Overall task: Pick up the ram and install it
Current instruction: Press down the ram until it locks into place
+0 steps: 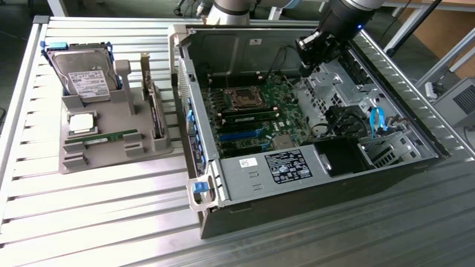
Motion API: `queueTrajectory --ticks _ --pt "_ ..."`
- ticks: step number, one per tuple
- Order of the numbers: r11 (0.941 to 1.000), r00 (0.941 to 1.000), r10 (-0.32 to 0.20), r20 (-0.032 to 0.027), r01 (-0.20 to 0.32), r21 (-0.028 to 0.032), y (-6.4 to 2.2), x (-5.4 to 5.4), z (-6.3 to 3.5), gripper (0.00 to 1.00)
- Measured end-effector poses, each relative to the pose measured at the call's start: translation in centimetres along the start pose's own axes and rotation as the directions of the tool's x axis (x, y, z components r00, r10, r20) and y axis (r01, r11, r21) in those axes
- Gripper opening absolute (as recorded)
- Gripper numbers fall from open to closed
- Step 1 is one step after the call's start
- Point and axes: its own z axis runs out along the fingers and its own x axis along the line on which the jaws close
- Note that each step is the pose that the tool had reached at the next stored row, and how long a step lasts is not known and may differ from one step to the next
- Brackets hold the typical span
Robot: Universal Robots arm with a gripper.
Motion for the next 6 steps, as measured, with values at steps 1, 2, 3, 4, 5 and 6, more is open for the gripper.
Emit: queueTrajectory --ticks 1,2,3,4,5,6 --pt "0.9998 0.9998 0.022 0.002 -0.022 -0.0009 0.0 0.0 0.0 0.09" --pt "0.9997 0.9997 0.024 0.0021 -0.024 -0.001 0.0 0.0 0.01 0.09" --pt "0.9997 0.9997 0.024 0.0022 -0.024 -0.0011 0.0 0.0 0.01 0.09" --pt "0.9997 0.9997 0.024 0.0023 -0.024 -0.0012 0.0 0.0 0.01 0.09" --pt "0.9997 0.9997 0.024 0.0023 -0.024 -0.0012 0.0 0.0 0.01 0.09" --pt "0.9997 0.9997 0.024 0.0023 -0.024 -0.0012 0.0 0.0 0.01 0.09"
